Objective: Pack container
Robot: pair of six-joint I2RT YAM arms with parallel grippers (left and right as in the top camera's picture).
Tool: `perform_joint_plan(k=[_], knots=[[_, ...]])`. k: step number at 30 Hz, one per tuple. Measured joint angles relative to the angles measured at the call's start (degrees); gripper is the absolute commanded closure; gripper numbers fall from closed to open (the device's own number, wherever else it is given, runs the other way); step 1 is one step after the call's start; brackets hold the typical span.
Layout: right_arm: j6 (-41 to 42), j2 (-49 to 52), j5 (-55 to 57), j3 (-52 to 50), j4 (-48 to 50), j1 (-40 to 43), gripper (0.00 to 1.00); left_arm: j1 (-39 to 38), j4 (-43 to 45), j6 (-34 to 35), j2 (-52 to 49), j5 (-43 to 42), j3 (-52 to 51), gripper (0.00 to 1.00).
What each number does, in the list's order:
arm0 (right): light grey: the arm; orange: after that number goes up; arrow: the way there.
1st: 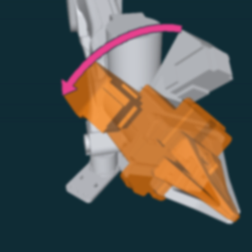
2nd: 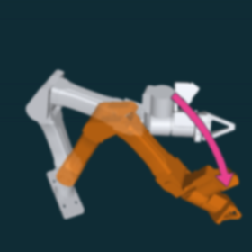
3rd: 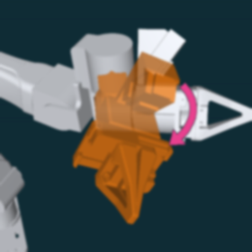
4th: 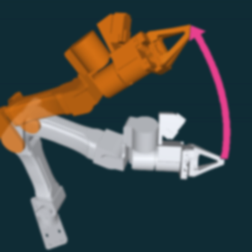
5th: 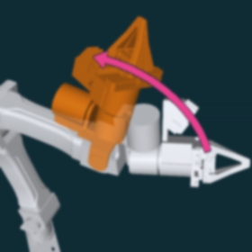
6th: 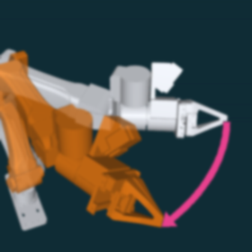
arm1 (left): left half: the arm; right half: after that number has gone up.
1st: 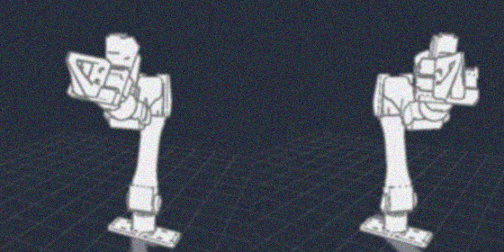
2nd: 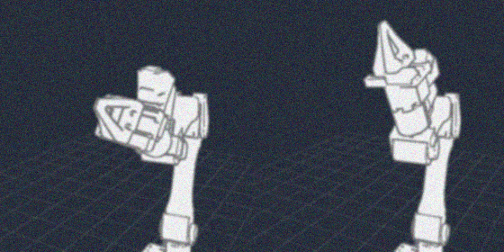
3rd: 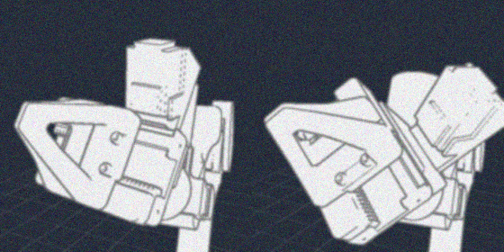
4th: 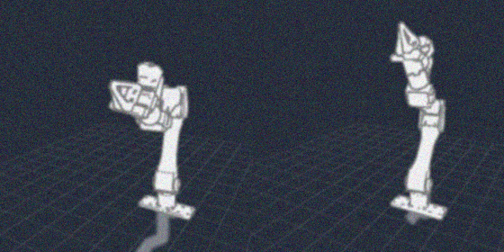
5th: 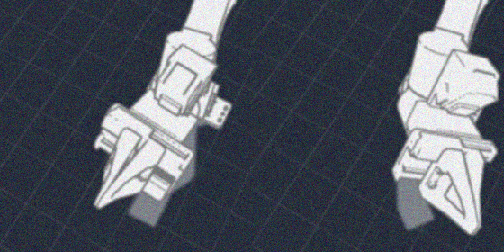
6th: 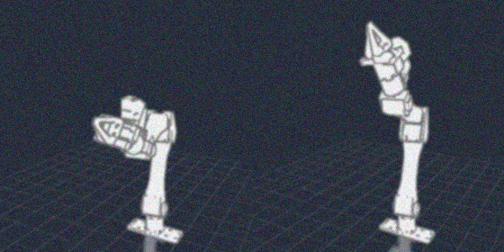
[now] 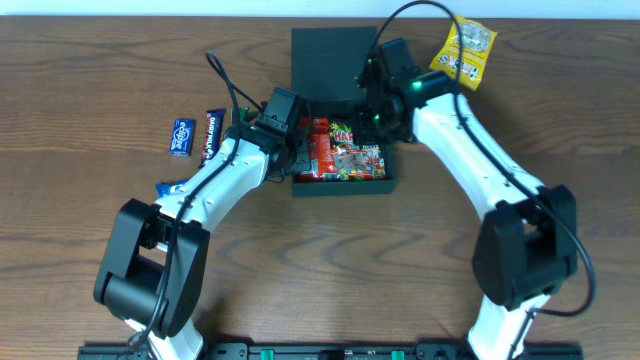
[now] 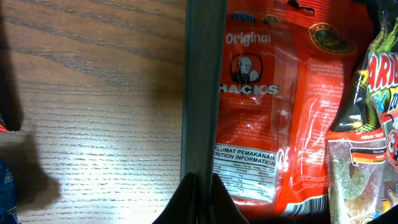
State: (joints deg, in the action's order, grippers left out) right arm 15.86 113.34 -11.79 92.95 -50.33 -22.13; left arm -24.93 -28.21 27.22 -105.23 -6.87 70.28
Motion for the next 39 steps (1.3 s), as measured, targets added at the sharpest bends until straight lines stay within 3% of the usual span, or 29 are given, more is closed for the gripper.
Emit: perform_joint_plan(k=[20, 39], knots=[[-0.2, 8.2, -8.3, 0.0, 3.3, -1.7, 0.99, 0.0, -0.5, 0.0, 0.0, 0.0, 0.2, 0.94], [2.5, 9.1, 5.2, 0.0, 1.3, -2.0, 0.98, 0.0, -0.5, 0.0, 0.0, 0.0, 0.2, 0.94]])
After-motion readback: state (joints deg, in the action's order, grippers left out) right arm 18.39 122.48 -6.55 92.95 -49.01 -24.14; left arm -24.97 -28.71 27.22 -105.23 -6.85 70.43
